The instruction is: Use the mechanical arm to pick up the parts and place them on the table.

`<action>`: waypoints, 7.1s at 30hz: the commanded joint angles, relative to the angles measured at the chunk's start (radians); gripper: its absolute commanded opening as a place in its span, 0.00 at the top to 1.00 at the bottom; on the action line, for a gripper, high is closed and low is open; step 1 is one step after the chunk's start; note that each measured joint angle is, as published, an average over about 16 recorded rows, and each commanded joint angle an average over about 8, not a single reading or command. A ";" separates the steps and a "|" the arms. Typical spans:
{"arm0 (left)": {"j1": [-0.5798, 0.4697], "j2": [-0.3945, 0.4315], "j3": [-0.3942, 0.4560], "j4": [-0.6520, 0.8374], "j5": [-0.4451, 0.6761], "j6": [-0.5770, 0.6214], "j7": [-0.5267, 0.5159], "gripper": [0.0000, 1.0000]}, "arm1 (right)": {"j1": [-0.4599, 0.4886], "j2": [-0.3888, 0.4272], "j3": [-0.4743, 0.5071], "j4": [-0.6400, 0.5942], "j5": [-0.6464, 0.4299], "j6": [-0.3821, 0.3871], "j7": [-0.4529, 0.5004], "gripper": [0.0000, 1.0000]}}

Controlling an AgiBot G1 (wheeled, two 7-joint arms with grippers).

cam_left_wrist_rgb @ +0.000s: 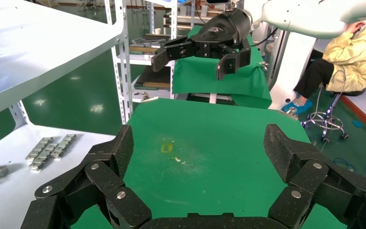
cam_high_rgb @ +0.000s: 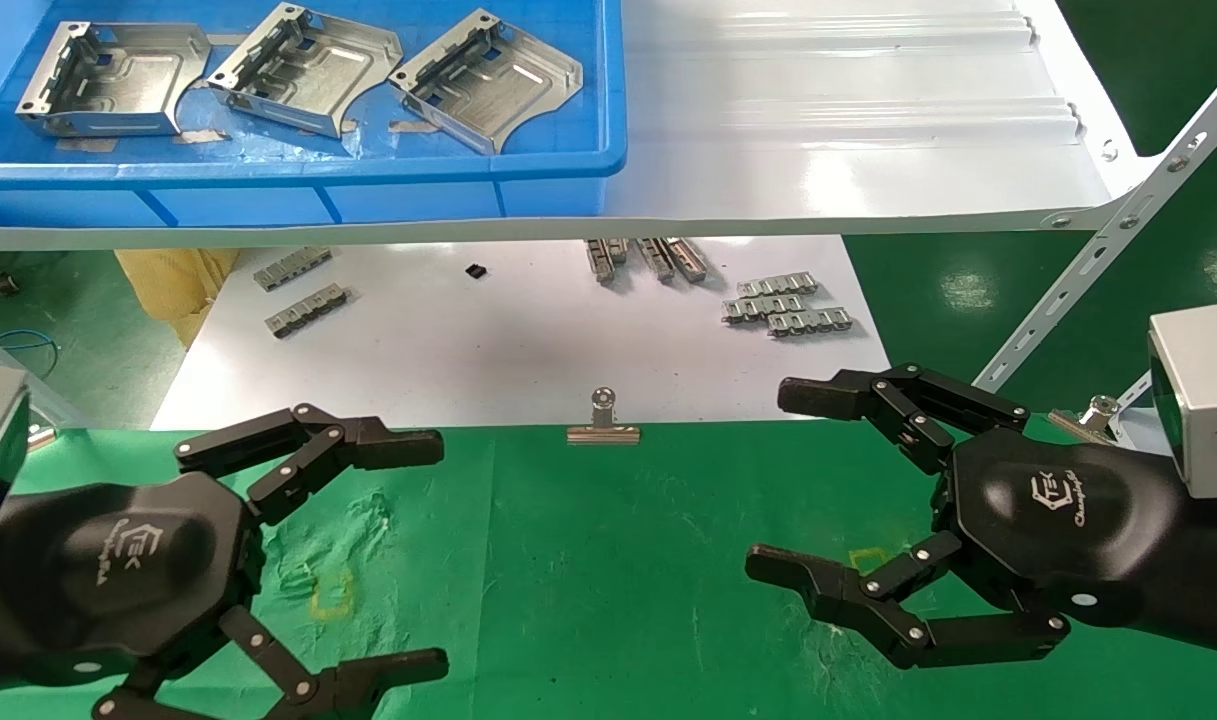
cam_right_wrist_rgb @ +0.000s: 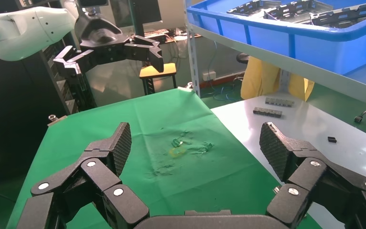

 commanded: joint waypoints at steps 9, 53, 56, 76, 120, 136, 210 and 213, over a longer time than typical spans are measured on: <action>0.000 0.000 0.000 0.000 0.000 0.000 0.000 0.00 | 0.000 0.000 0.000 0.000 0.000 0.000 0.000 0.00; -0.168 0.156 0.017 0.126 0.089 -0.186 0.016 0.00 | 0.000 0.000 0.000 0.000 0.000 0.000 0.000 1.00; -0.231 0.188 0.031 0.177 0.130 -0.223 0.016 0.00 | 0.000 0.000 0.000 0.000 0.000 0.000 0.000 1.00; -0.775 0.442 0.218 0.768 0.515 -0.384 0.051 0.00 | 0.000 0.000 0.000 0.000 0.000 0.000 0.000 1.00; -1.004 0.685 0.308 1.273 0.671 -0.606 0.173 1.00 | 0.000 0.000 0.000 0.000 0.000 0.000 0.000 1.00; -1.004 0.678 0.303 1.281 0.664 -0.606 0.166 1.00 | 0.000 0.000 0.000 0.000 0.000 0.000 0.000 1.00; -0.637 0.050 0.740 0.530 0.301 0.055 0.677 1.00 | 0.000 0.000 0.000 0.000 0.000 0.000 0.000 1.00; -0.631 0.069 0.753 0.559 0.325 0.035 0.688 1.00 | 0.000 0.000 0.000 0.000 0.000 0.000 0.000 1.00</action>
